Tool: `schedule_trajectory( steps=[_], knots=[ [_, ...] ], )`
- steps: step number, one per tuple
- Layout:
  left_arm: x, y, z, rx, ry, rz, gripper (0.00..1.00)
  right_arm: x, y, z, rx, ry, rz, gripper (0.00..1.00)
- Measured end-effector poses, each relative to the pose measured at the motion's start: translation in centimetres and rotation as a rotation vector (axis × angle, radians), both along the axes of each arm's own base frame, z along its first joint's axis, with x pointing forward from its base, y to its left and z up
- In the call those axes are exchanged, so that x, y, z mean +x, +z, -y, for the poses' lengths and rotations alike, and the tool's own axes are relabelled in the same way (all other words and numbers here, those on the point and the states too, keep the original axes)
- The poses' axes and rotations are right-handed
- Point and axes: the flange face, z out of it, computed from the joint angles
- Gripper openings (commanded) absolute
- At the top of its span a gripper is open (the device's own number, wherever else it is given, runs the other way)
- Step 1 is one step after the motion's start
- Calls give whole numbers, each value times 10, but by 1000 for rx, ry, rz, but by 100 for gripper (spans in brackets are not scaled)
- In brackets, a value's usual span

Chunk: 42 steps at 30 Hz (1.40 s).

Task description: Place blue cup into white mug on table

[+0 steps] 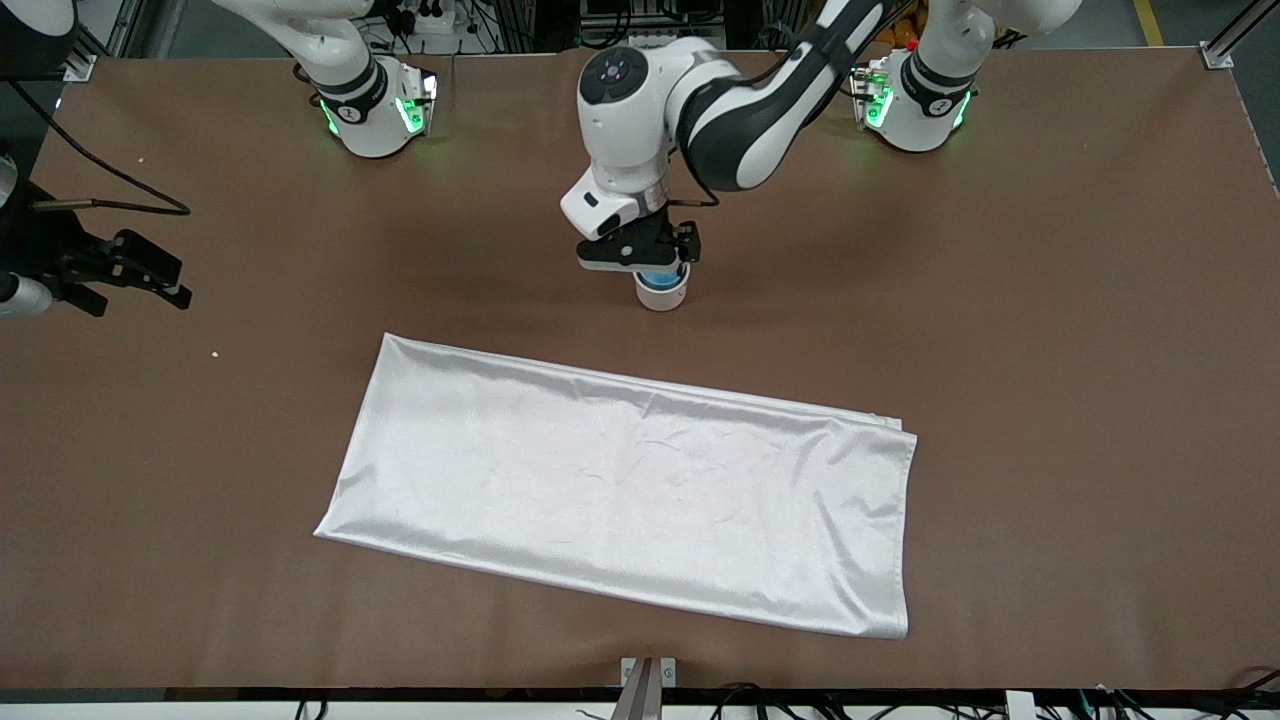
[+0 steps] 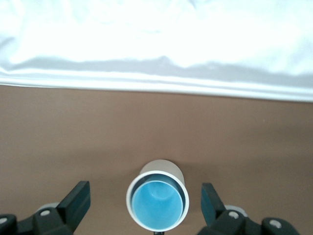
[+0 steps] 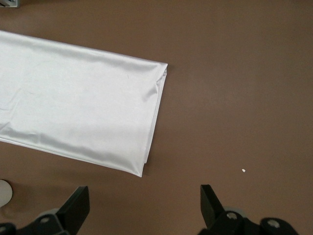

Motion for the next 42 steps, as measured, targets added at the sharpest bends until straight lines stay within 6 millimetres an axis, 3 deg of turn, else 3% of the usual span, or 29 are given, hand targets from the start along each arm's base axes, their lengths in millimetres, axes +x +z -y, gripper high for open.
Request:
schedule_trajectory(
  steps=[5, 12, 24, 35, 42],
  knots=[
    [16, 41, -22, -28, 46, 34, 100, -1, -4, 5, 2, -15, -23, 100],
    [32, 82, -54, -36, 102, 58, 100, -2, -4, 2, 2, -25, -30, 100],
    [33, 156, -106, -32, 117, 72, 100, -3, -5, 0, -13, -21, -43, 100],
    [76, 187, -185, -55, 102, 41, 100, -3, -5, -2, -23, -17, -44, 100],
    [90, 203, -238, -34, 73, -1, 100, -4, -5, 1, -66, -12, -48, 100]
  ],
)
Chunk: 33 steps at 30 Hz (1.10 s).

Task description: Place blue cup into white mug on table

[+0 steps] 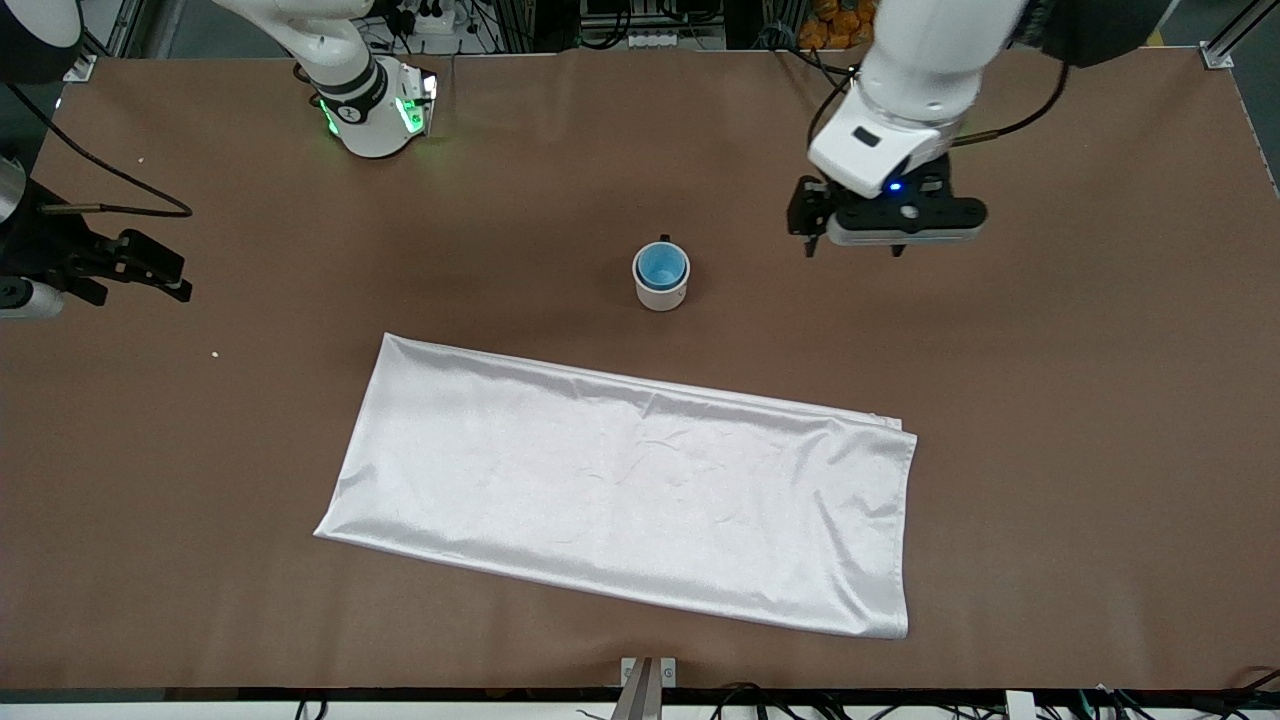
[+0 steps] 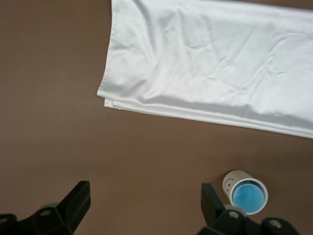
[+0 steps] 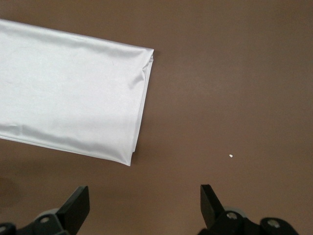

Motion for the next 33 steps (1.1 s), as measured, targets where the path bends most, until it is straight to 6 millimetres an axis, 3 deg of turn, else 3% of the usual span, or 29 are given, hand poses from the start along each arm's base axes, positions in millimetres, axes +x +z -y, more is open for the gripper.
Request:
schedule_trajectory(
  steps=[10, 33],
  knots=[
    [26, 14, -73, -38, -31, -25, 100, -1, -1, -4, -22, -7, -12, 100],
    [52, 7, -138, -42, -135, -45, 100, -2, -1, -4, -23, -10, -15, 100]
  ],
)
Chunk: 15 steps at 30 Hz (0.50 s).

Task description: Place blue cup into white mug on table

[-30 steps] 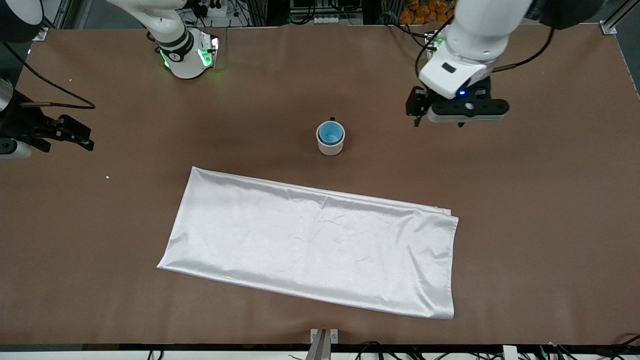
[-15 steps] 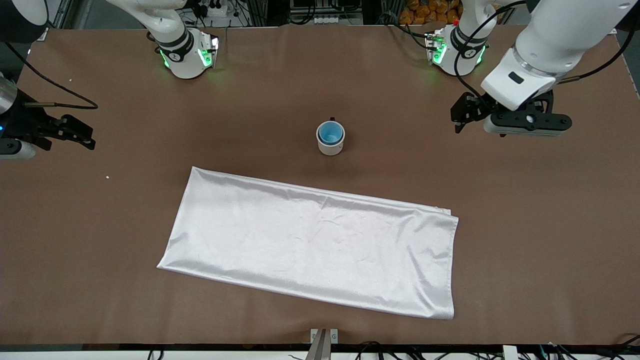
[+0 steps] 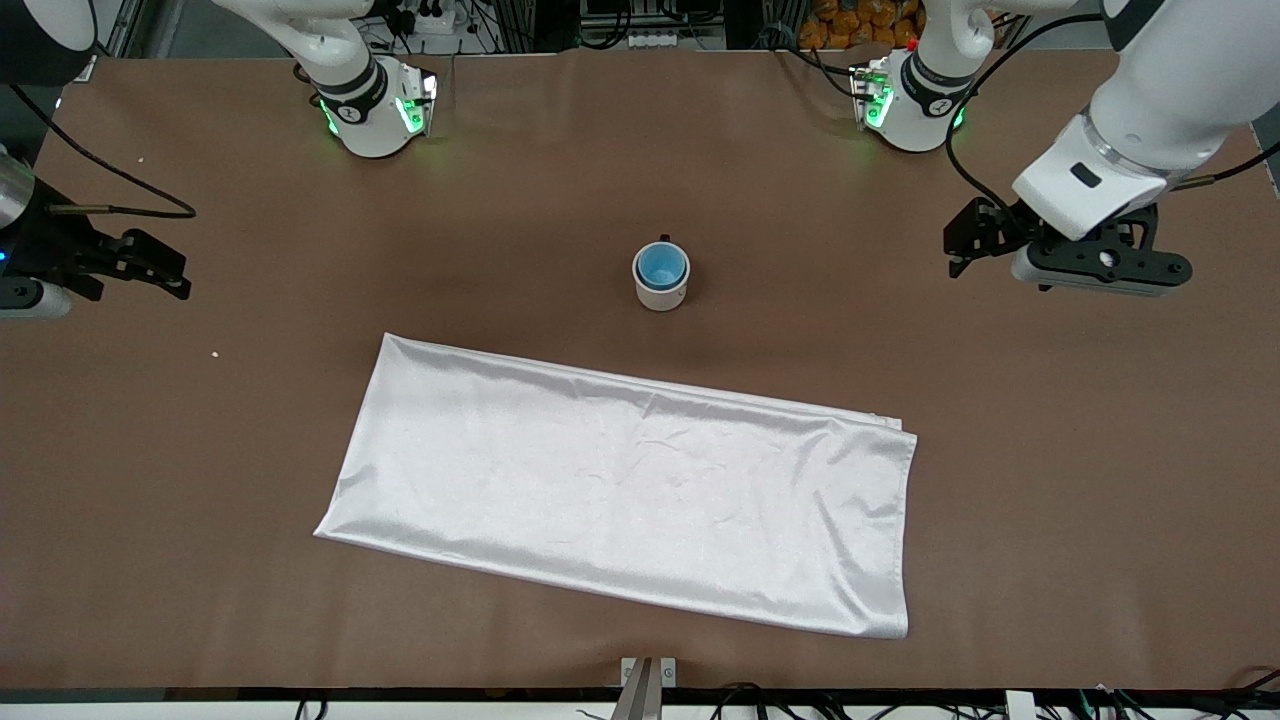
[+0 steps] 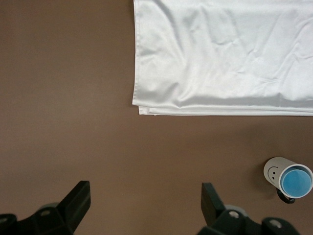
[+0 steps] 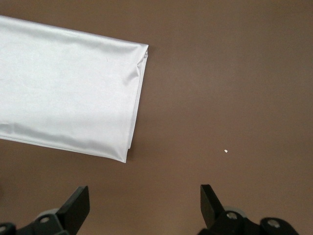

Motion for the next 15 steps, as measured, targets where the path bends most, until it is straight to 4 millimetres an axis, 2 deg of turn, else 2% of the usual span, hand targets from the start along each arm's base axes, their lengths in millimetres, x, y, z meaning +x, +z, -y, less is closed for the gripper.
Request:
schedule_trajectory(
  steps=[15],
  knots=[
    [3, -3, -5, 1, 6, -5, 100, 2, 3, 0, 0, 0, 19, 100]
  ],
)
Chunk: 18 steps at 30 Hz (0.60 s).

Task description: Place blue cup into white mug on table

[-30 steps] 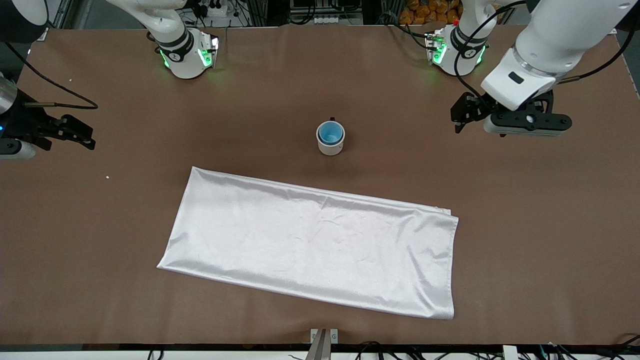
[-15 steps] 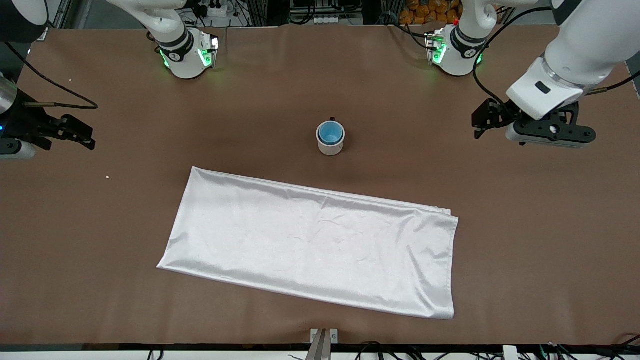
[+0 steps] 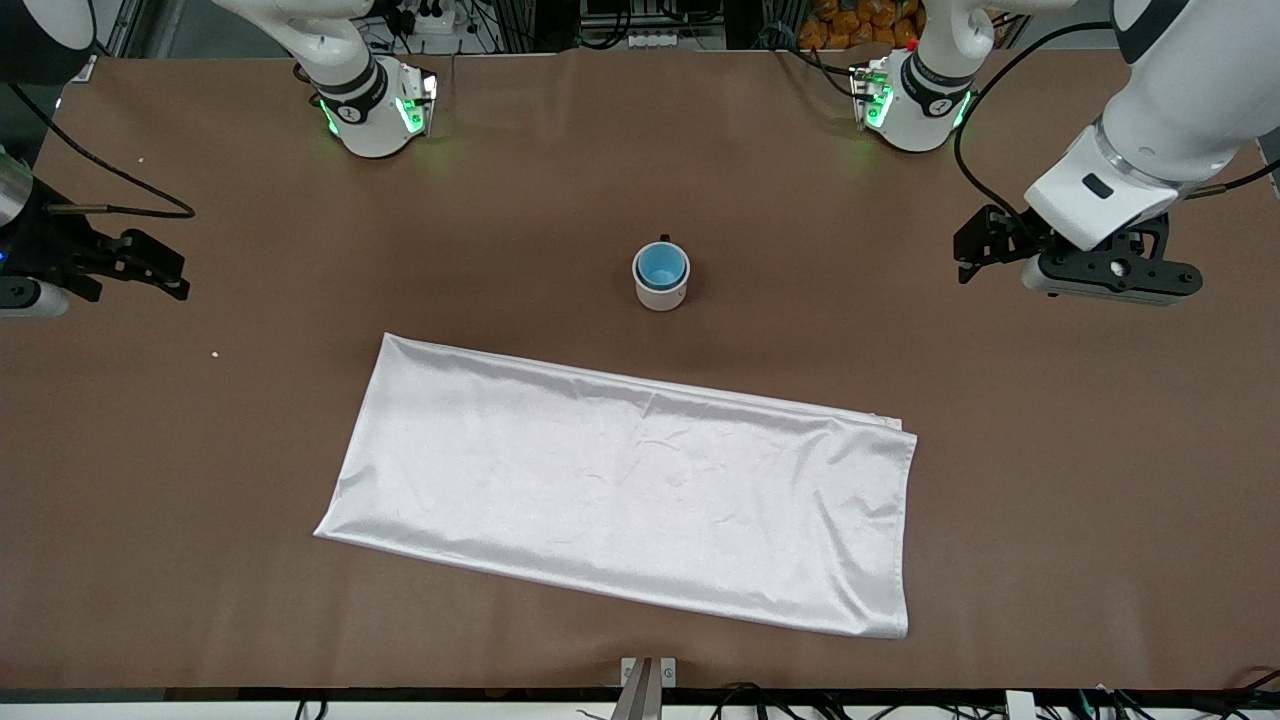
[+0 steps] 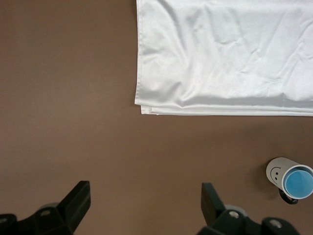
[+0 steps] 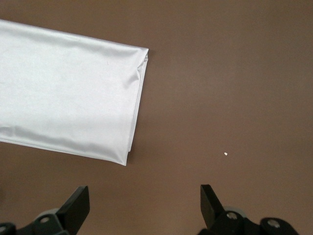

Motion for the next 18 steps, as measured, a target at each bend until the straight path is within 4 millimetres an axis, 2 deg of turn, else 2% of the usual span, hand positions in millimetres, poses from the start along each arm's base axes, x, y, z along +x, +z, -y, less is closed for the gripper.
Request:
schedule_trajectory(
  steps=[12, 18],
  knots=[
    [2, 0, -5, 0, 9, -1, 100, 2, 3, 0, 0, 0, 24, 100],
    [2, -1, -5, 0, 10, -1, 100, 3, 12, 0, 1, -1, 45, 100]
  ],
)
